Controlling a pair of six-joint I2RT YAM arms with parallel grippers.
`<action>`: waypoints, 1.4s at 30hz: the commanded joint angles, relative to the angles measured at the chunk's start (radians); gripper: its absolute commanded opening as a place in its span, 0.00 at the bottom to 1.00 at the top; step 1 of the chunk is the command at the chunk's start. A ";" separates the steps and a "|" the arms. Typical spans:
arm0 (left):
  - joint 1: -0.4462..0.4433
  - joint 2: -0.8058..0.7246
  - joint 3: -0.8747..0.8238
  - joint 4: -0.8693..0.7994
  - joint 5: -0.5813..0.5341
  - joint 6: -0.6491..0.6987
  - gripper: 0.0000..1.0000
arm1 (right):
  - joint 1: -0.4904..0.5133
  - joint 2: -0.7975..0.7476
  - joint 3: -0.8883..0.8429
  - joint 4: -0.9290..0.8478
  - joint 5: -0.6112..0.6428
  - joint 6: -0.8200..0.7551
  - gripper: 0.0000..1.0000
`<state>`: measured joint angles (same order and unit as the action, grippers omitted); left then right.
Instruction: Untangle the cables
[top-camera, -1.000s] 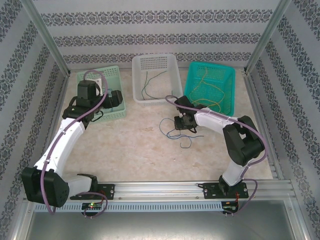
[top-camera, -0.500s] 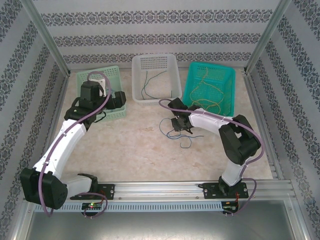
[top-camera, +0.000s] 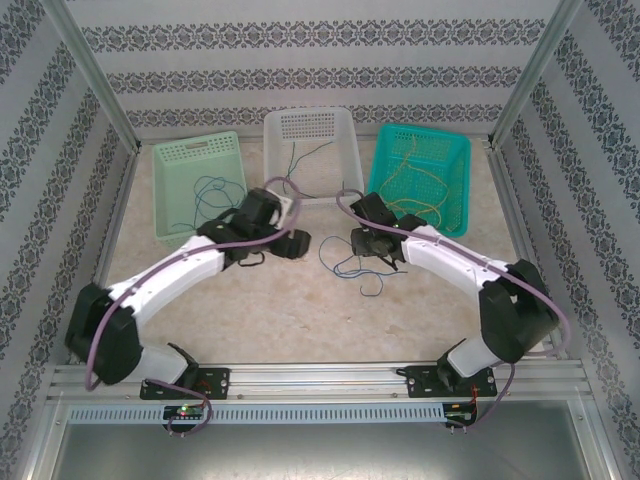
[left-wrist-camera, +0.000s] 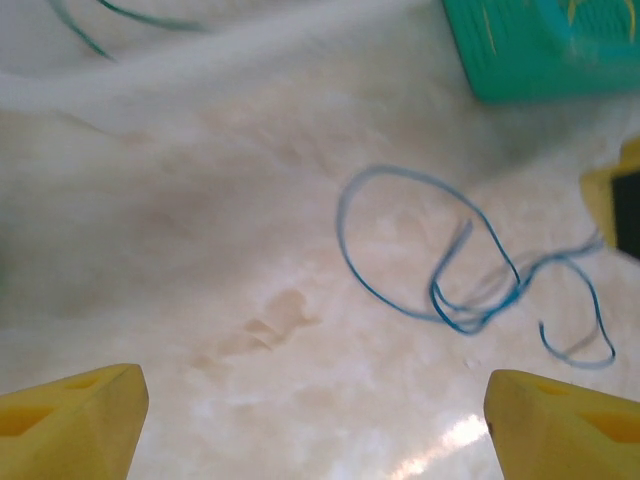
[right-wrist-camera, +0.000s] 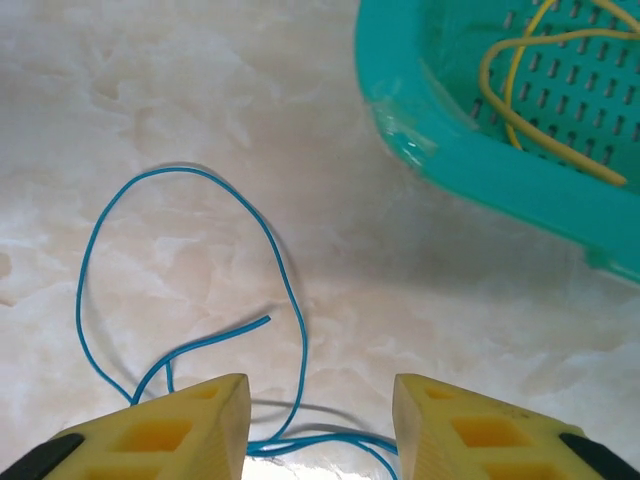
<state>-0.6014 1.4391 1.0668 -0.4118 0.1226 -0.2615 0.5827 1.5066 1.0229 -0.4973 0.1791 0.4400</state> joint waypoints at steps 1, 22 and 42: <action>-0.054 0.120 0.094 -0.023 -0.020 0.027 0.87 | -0.027 -0.066 -0.054 0.038 0.005 0.038 0.43; -0.087 0.687 0.499 -0.196 -0.122 0.107 0.69 | -0.122 -0.322 -0.187 0.013 0.000 0.054 0.51; -0.098 0.716 0.417 -0.178 -0.143 0.107 0.00 | -0.156 -0.376 -0.218 0.000 0.001 0.059 0.52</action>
<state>-0.6987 2.1372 1.5444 -0.5285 0.0017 -0.1570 0.4347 1.1522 0.8207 -0.4831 0.1715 0.4915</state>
